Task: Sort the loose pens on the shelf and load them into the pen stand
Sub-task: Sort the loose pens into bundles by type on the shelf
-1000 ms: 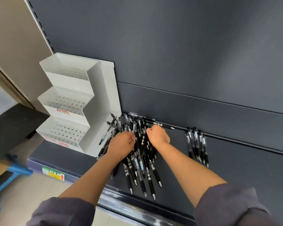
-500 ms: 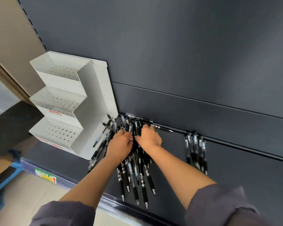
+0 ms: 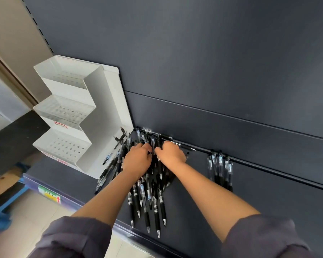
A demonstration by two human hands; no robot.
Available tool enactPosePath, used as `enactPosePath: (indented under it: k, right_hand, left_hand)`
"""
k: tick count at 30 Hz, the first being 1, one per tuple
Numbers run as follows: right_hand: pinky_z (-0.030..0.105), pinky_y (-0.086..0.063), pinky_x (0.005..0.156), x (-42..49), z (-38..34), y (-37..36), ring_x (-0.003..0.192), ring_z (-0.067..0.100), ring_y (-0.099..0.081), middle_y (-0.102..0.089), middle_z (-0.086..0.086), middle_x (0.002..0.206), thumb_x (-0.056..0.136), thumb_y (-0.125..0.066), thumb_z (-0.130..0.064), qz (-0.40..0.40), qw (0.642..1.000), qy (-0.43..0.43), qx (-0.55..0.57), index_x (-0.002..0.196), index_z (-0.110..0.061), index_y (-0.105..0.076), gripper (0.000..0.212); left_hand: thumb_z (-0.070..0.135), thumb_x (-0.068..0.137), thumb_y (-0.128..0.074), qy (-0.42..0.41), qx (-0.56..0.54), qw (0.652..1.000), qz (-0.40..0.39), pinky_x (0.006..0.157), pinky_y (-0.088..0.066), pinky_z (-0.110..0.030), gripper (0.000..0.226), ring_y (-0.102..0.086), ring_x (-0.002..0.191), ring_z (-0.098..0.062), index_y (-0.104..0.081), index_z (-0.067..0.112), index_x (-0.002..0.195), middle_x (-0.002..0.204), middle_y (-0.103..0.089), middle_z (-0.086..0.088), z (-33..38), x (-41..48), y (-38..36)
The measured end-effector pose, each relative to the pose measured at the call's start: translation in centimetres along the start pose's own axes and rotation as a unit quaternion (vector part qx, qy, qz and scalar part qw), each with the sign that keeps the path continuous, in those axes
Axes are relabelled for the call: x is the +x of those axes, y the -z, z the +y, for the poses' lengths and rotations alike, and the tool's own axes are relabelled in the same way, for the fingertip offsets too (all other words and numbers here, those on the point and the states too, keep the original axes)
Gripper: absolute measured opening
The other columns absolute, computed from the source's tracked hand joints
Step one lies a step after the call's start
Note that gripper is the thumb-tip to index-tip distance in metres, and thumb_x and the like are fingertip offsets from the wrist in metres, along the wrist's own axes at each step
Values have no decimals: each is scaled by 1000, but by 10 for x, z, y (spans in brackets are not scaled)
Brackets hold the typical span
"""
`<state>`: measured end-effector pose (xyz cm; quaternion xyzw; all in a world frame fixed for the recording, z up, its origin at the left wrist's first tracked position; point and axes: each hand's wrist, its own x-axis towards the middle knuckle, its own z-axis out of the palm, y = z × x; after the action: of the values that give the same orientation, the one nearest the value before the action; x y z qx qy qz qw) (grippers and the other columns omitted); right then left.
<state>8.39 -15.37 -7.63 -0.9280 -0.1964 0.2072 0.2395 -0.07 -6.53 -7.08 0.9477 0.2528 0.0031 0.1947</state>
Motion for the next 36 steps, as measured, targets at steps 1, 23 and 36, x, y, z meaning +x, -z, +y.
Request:
enactPosePath:
  k: [1, 23, 36]
  right_hand:
    - [33, -45, 71, 3, 3, 5, 96, 33, -62, -65, 11, 104, 87, -45, -36, 2, 999, -15, 43, 93, -15, -51, 22]
    - [29, -53, 55, -9, 52, 34, 55, 14, -55, -58, 15, 86, 87, -45, 4, 48, 961, -130, 240, 101, -15, -46, 24]
    - [18, -28, 37, -49, 41, 33, 41, 2, -45, -51, 1, 60, 95, -54, -19, 95, 886, -136, 433, 72, -16, -46, 25]
  left_hand:
    - [17, 93, -44, -18, 16, 1000, -7, 87, -44, -37, 30, -49, 111, -26, -55, 19, 121, 113, -57, -5, 2, 4, 0]
    - [6, 91, -45, -145, -109, 980, -79, 75, -49, -43, 18, -58, 78, -34, -39, 13, 106, 75, -54, -7, 29, 41, 1]
    - [11, 81, -70, -82, -305, 934, -170, 52, -53, -28, 24, -51, 56, -10, -46, 15, 77, 62, -51, 1, 52, 14, -11]
